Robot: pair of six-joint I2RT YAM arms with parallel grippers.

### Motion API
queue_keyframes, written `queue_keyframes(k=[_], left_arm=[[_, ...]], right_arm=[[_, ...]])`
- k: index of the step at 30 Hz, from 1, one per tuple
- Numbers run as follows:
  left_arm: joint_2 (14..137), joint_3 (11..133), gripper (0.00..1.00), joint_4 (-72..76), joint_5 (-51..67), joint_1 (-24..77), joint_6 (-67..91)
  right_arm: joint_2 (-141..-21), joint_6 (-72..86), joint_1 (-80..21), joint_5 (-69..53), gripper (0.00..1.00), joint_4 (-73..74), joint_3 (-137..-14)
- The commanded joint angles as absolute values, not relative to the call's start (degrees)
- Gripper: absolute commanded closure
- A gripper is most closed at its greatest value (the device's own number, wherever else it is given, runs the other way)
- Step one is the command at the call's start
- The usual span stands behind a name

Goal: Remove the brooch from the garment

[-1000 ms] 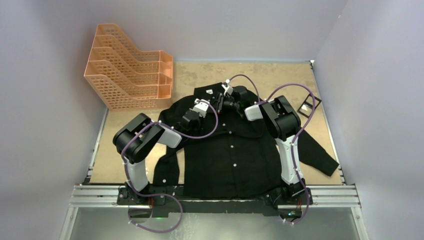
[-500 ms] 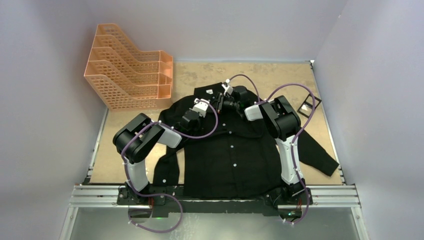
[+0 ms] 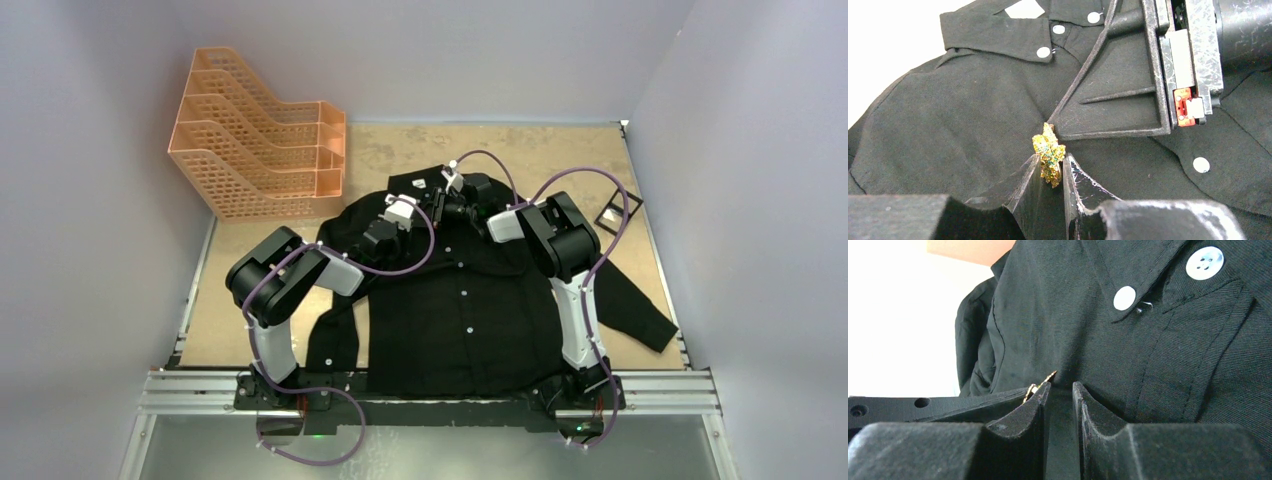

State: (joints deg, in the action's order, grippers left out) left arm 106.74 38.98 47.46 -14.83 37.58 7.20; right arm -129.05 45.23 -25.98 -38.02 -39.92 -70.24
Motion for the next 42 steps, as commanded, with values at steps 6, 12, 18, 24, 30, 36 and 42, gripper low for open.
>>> queue_keyframes(k=[6, 12, 18, 24, 30, 36, 42], left_arm=[[106.9, 38.6, 0.77, 52.2, -19.6, 37.4, 10.0], [107.1, 38.4, 0.77, 51.9, -22.6, 37.5, 10.8], [107.1, 38.3, 0.75, 51.6, -23.0, 37.5, 11.0], [106.7, 37.9, 0.74, 51.4, -22.3, 37.6, 11.3], [105.8, 36.3, 0.81, 52.3, -22.4, 37.6, 11.7], [105.2, 34.8, 0.99, 54.4, -21.5, 37.5, 11.8], [104.8, 34.4, 1.00, 55.7, -21.2, 37.6, 11.7]], right_arm=[[-126.3, 44.1, -26.8, -37.7, 0.75, -39.9, -69.5], [-125.9, 44.0, -27.1, -37.8, 0.75, -39.9, -69.6], [-125.9, 44.0, -27.7, -37.7, 0.75, -40.1, -69.9], [-125.3, 42.7, -27.9, -34.9, 0.78, -37.8, -69.8], [-122.7, 40.5, -27.9, -33.2, 0.79, -34.7, -68.9], [-120.3, 38.6, -27.9, -32.8, 0.79, -33.3, -68.4], [-121.5, 38.1, -27.9, -32.0, 0.83, -33.5, -68.5]])
